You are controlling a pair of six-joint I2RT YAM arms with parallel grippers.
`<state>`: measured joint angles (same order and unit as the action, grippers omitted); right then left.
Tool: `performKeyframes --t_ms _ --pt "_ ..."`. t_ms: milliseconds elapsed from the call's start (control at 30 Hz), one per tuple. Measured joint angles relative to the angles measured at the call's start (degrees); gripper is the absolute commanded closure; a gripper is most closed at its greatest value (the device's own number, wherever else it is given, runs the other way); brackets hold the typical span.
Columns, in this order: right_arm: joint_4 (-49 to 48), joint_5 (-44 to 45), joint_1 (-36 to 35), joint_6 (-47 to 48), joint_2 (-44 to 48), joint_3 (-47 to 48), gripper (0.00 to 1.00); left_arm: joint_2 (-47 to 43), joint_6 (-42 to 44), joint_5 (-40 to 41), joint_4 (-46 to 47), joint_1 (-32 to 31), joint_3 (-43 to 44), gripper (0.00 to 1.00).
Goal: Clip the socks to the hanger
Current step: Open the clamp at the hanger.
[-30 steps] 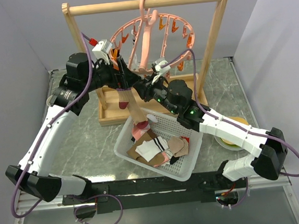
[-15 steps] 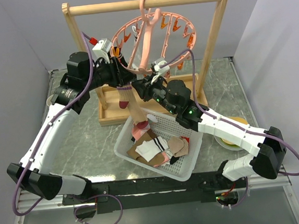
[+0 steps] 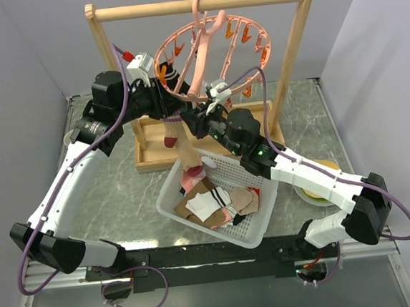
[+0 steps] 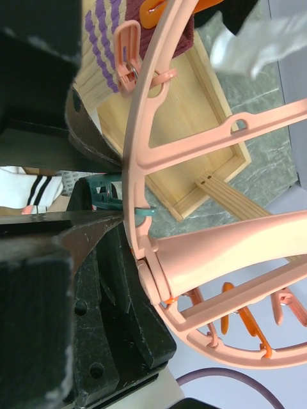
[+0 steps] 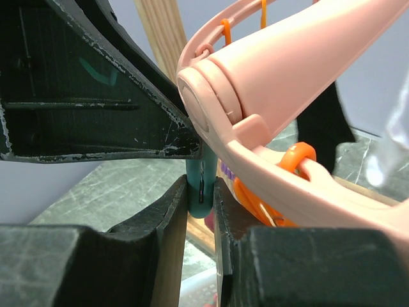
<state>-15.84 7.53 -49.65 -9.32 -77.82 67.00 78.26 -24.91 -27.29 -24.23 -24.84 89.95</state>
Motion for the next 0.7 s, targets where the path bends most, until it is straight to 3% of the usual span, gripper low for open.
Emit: performKeyframes --t_ms 100,167,333,567,700 --pt "0.57 0.17 0.00 0.24 -0.09 0.35 0.68 0.00 0.22 -0.33 0.44 0.11 -0.33 0.99" --pt "1.01 0.42 -0.07 0.57 -0.09 0.50 0.64 0.00 0.33 -0.66 0.76 0.15 -0.50 0.99" --pt "1.33 0.42 -0.72 2.51 0.68 0.15 0.63 -0.02 0.72 -3.28 1.25 -0.09 -0.59 0.99" --pt "1.70 1.81 -0.74 3.76 4.24 -1.81 0.53 0.00 1.36 -4.87 1.46 0.09 -0.57 0.99" --pt "2.08 2.49 -0.96 4.57 9.31 -7.28 0.57 -0.02 2.10 -5.18 1.46 0.48 -0.57 0.99"
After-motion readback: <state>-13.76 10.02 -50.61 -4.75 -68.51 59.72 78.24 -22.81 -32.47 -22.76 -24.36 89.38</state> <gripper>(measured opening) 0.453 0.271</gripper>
